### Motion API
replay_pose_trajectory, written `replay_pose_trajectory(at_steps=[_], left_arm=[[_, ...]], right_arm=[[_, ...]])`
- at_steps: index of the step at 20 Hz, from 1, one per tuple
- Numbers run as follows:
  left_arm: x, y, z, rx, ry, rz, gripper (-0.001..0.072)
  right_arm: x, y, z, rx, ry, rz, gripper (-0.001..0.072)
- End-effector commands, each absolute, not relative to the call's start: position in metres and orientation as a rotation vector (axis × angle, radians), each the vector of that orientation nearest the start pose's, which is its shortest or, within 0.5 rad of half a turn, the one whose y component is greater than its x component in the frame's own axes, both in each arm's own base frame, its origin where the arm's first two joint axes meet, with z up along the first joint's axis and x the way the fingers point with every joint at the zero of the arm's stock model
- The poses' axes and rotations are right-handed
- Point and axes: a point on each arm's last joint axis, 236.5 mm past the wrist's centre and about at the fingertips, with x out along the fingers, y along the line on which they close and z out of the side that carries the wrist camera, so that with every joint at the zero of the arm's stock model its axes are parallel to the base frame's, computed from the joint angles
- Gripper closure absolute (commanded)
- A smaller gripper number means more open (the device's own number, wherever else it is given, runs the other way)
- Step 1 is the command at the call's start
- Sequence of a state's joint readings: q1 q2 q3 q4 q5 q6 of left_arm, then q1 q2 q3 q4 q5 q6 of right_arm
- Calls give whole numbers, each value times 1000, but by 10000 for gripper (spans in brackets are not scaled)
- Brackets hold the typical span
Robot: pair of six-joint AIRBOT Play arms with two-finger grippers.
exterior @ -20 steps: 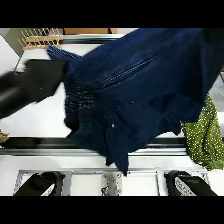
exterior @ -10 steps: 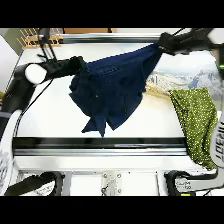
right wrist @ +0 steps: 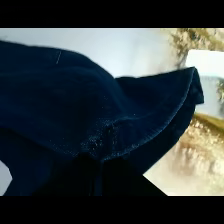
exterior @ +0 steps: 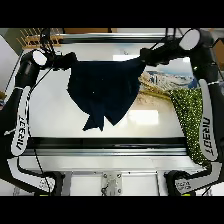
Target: Fold the clothes and pants, and hang the long-sleeved shirts on hangers.
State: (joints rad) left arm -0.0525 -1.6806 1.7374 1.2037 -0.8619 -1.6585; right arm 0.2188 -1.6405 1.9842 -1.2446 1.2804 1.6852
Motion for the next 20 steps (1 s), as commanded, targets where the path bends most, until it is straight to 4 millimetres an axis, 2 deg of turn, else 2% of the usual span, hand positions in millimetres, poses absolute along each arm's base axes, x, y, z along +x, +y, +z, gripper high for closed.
replay_pose_trajectory(at_steps=[1, 4, 6, 10, 13, 15, 16, 17, 18, 19, 20], left_arm=[[567, -66, 53, -379, 961, -156, 673], [553, -55, 16, -340, 1084, -168, 673], [544, -40, -5, -359, 1155, -147, 673], [532, -19, -28, -387, 1240, -121, 673], [532, -17, -29, -366, 1236, -134, 673], [531, -18, -29, -365, 1241, -136, 673], [529, -18, -29, -365, 1246, -138, 551], [529, -19, -28, -366, 1249, -140, 236], [530, -18, -22, -365, 1233, -140, 118], [534, -17, -8, -360, 1193, -137, 118], [538, -16, 9, -353, 1145, -135, 118]], right_arm=[[454, 234, 122, 95, 1127, 412, 693], [420, 282, 82, 3, 1188, 430, 693], [392, 300, 50, -18, 1270, 437, 693], [350, 309, 1, -66, 1395, 429, 692], [342, 315, -15, -64, 1416, 430, 690], [341, 325, -20, -25, 1424, 450, 648], [341, 331, -19, -7, 1420, 470, 414], [341, 338, -16, 11, 1410, 502, 157], [342, 345, -10, 30, 1395, 549, 113], [345, 348, 0, 68, 1382, 588, 113], [350, 350, 19, 133, 1360, 644, 113]])
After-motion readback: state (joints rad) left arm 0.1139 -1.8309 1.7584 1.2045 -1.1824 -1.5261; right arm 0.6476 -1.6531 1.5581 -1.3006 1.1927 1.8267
